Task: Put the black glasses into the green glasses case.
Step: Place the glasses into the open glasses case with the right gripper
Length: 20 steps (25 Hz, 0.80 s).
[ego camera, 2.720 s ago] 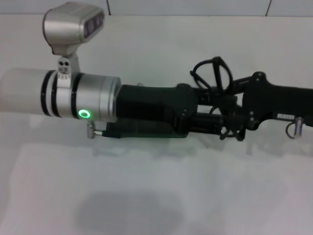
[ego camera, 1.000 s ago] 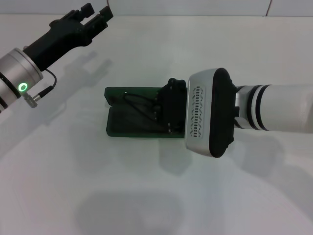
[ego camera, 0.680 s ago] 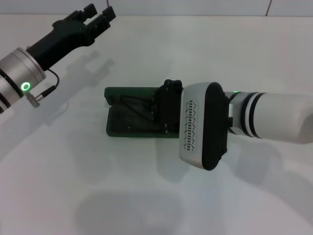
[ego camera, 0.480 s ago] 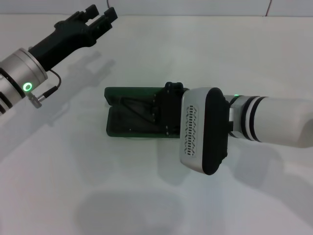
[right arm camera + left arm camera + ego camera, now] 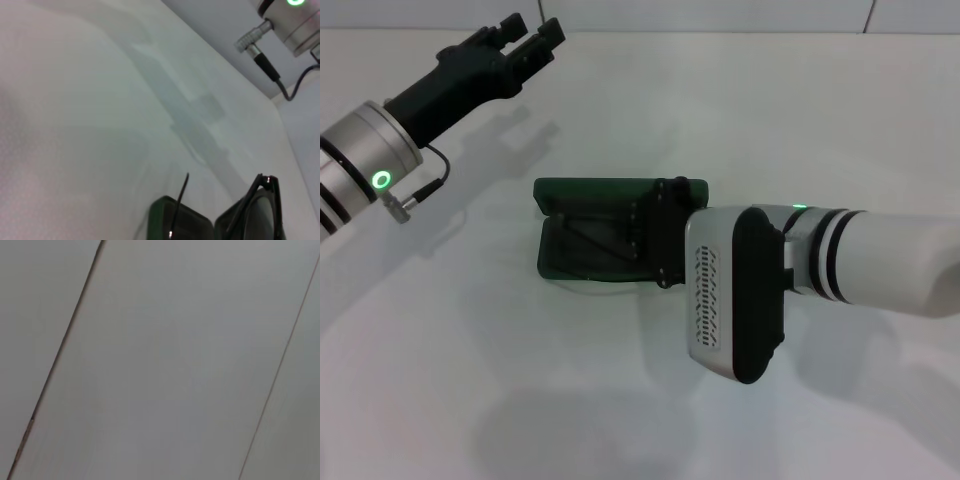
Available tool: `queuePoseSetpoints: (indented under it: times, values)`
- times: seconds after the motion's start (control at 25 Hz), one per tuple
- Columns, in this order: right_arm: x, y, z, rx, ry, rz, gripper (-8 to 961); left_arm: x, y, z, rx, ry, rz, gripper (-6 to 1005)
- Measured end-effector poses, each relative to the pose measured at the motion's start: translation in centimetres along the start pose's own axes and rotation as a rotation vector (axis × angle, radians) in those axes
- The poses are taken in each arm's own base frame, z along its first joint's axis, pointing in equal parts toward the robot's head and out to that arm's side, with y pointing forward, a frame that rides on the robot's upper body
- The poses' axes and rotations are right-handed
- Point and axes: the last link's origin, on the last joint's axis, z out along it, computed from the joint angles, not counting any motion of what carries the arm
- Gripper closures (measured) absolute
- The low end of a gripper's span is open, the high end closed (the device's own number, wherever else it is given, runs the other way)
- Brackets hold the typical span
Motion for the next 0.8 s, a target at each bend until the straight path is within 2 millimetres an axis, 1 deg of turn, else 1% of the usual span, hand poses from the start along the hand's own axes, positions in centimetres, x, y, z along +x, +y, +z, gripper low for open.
queuePoseSetpoints:
  times: [0.24,0.52,0.8]
  values:
    - [0.05,0.50,-0.12,0.047,0.007,-0.040,834,-0.11,0.02,0.04,0.001,-0.002,-0.002,348]
    - [0.49,0.33,-0.25,0.057,0.019,-0.050,833,-0.10,0.03,0.07,0.000,-0.003,-0.004,349]
    - [0.98,0.38,-0.19,0.056,0.035,-0.129,832,-0.08,-0.02,0.20,0.004,-0.006,0.001,348]
